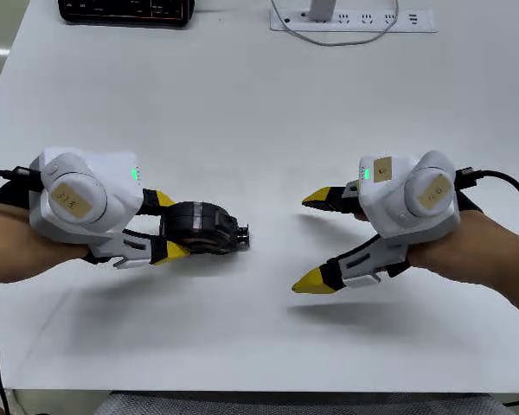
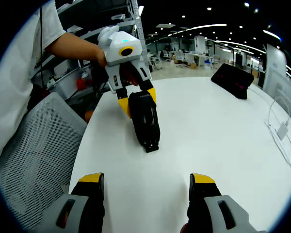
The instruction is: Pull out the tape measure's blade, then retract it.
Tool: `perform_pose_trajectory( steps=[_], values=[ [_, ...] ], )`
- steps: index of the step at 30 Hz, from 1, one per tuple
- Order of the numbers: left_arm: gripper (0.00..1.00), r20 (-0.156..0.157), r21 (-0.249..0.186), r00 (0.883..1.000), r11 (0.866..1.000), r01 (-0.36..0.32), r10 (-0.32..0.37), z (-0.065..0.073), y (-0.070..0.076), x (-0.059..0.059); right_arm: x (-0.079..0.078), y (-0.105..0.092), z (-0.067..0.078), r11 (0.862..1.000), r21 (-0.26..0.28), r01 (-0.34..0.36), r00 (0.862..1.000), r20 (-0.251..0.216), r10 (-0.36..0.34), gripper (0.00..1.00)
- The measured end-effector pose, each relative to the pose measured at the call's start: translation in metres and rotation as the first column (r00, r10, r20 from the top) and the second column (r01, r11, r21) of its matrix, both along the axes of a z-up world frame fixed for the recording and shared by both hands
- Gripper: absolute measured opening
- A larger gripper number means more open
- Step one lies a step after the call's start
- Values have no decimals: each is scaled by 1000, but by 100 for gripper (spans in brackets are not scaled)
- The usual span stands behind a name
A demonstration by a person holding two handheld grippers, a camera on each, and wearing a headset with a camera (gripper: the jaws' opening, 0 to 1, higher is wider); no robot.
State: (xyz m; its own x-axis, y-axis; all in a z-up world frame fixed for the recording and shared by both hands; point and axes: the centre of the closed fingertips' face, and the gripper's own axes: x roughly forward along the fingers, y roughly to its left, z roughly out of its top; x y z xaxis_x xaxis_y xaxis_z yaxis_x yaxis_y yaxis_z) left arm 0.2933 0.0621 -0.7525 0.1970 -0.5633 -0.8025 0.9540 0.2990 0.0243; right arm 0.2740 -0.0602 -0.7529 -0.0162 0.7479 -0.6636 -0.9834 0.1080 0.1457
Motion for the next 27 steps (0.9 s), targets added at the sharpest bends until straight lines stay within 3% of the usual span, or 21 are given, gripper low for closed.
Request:
perform_pose_trajectory(
  steps=[16, 27],
  values=[
    [26, 12, 21, 999, 999, 36, -36, 0, 1, 0, 9, 13, -1, 999, 42, 9, 1000, 18, -10, 62],
    [26, 3, 34, 999, 999, 42, -42, -1, 0, 1, 14, 30, -14, 999, 39, -23, 999, 39, 21, 53]
  ],
)
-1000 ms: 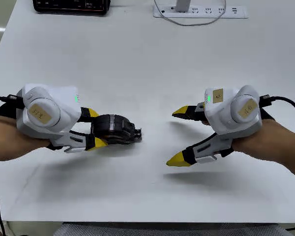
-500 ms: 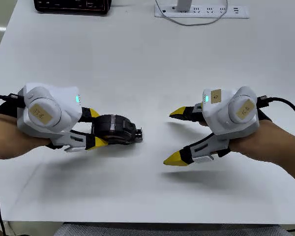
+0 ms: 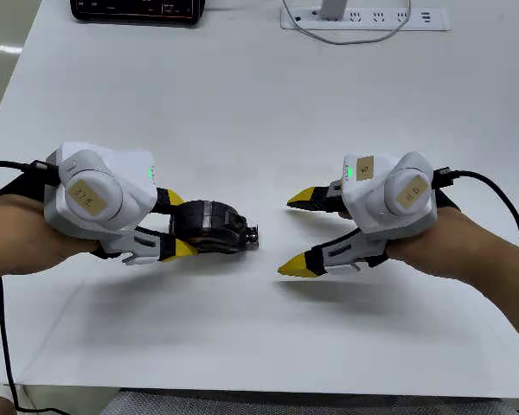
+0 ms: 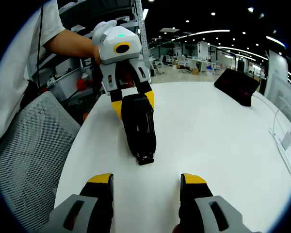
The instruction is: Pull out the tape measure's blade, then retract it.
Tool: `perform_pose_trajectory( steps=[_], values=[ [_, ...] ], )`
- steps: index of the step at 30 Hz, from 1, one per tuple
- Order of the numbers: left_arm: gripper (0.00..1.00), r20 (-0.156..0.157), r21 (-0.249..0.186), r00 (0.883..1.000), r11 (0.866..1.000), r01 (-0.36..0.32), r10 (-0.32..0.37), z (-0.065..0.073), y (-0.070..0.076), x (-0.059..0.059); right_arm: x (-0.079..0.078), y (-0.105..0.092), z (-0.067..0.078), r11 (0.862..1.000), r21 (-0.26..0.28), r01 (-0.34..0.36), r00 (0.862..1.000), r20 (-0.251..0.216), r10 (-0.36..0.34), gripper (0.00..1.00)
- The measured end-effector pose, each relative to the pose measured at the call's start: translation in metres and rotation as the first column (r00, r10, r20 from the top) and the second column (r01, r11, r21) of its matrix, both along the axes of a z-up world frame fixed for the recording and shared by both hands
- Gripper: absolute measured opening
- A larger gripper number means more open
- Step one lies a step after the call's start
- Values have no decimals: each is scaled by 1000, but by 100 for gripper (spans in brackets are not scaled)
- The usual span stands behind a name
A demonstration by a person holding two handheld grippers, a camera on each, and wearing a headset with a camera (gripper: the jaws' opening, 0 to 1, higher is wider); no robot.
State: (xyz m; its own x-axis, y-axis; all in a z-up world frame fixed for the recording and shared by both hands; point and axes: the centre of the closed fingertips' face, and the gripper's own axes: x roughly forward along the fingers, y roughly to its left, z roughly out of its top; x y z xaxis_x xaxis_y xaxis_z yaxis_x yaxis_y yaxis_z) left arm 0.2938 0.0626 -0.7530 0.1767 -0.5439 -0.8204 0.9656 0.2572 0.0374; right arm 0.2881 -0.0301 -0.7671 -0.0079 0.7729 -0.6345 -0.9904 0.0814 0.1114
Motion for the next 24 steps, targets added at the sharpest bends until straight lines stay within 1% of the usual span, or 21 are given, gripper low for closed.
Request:
perform_pose_trajectory(
  steps=[4, 13, 24],
  values=[
    [26, -2, 6, 1000, 1000, 4, -4, 0, 0, 0, 2, 5, -3, 1000, 5, -2, 1000, 0, 2, 51],
    [26, -4, 6, 1000, 1000, 2, -2, -1, 0, 1, 6, 14, -7, 1000, 16, -17, 1000, 16, 17, 42],
    [26, -4, 8, 1000, 1000, 5, -5, -1, 0, 1, 4, 25, -10, 998, 29, -51, 998, 24, 50, 30]
  ],
)
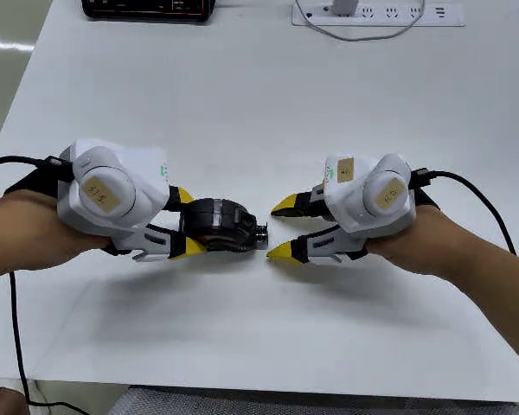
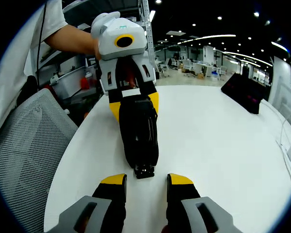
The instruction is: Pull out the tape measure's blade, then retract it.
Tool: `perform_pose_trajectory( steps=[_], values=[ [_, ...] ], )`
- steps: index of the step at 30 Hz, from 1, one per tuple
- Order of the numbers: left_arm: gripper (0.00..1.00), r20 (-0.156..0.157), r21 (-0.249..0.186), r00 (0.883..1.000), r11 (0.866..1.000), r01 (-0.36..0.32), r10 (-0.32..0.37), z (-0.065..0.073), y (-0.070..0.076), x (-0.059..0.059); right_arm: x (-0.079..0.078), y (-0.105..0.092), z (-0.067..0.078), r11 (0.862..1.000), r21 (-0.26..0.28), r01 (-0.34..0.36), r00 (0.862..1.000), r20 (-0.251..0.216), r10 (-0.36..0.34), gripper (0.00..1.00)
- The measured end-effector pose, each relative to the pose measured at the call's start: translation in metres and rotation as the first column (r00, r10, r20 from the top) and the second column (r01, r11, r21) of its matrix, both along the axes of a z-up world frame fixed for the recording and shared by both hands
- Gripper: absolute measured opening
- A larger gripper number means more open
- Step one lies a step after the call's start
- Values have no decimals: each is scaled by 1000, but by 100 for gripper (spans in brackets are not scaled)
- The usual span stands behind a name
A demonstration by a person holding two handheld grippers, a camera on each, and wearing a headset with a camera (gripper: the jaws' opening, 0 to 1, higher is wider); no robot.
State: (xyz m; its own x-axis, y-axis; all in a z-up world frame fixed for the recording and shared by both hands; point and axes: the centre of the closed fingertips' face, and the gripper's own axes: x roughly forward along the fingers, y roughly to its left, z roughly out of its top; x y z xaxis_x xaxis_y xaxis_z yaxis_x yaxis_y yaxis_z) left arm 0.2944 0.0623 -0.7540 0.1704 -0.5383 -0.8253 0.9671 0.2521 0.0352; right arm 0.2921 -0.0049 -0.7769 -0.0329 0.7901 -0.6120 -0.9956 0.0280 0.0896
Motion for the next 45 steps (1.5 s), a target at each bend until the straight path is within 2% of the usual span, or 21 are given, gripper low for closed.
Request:
perform_pose_trajectory(
  steps=[7, 28, 45],
  values=[
    [26, 0, 2, 1000, 1000, 1, -1, 0, 0, 0, 0, 5, 1, 1000, 18, -6, 1000, -8, 7, 25],
    [26, 2, 4, 1000, 1000, 8, -8, 0, 1, 0, -3, 12, -2, 998, 34, -44, 999, 23, 44, 13],
    [25, 17, 21, 999, 999, 38, -38, -1, 1, -1, -5, 12, 0, 998, 24, -51, 998, 31, 50, 11]
  ],
)
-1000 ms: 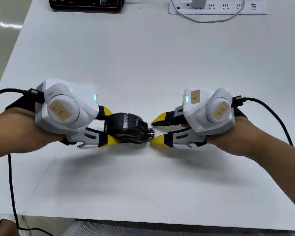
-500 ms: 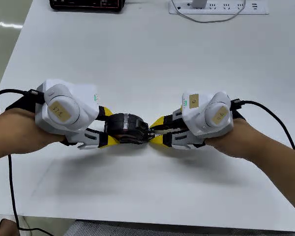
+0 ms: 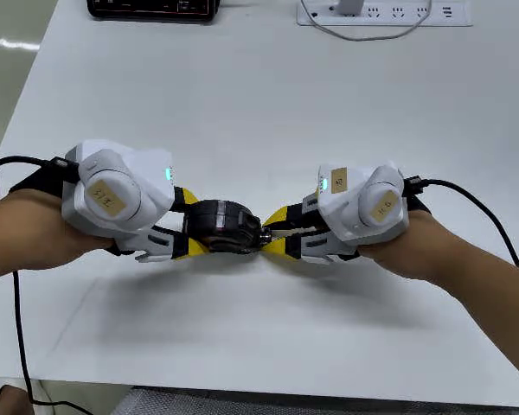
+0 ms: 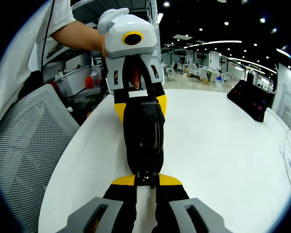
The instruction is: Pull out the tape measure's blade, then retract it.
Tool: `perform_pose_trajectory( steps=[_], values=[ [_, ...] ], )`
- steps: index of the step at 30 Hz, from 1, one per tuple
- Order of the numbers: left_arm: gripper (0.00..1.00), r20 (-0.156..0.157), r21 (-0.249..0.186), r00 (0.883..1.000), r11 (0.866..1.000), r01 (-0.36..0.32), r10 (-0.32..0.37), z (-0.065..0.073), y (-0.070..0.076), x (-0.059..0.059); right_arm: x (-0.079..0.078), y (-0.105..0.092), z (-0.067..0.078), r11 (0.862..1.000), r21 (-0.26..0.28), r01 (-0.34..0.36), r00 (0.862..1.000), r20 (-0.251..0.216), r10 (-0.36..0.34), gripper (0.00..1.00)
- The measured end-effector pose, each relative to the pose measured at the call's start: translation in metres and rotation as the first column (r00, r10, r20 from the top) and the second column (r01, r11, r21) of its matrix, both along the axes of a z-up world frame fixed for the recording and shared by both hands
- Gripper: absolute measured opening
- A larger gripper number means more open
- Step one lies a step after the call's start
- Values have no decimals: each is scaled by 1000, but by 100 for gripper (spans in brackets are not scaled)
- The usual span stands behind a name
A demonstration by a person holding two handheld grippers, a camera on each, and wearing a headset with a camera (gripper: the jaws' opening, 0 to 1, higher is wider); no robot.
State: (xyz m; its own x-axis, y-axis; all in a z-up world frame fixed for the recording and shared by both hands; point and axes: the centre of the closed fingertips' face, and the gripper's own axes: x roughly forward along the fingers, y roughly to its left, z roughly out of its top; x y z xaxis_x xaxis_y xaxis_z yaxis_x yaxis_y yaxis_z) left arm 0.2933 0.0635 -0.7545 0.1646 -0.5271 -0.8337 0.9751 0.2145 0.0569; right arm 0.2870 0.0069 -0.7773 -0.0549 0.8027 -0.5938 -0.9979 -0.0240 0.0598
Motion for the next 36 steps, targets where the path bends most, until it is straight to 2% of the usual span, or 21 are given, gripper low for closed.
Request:
perform_pose_trajectory(
  steps=[8, 15, 36],
  values=[
    [24, -2, 2, 1000, 1000, -5, 5, 0, 1, 1, 0, 0, -1, 1000, -5, -5, 1000, 10, 5, 11],
    [24, -3, 10, 1000, 1000, 1, -1, -1, 1, 0, 0, -4, -1, 1000, -1, 7, 1000, -1, -7, 10],
    [25, -6, 12, 1000, 1000, -10, 10, -1, 1, -1, 1, -26, -1, 1000, -28, 10, 1000, 11, -9, 10]
  ],
)
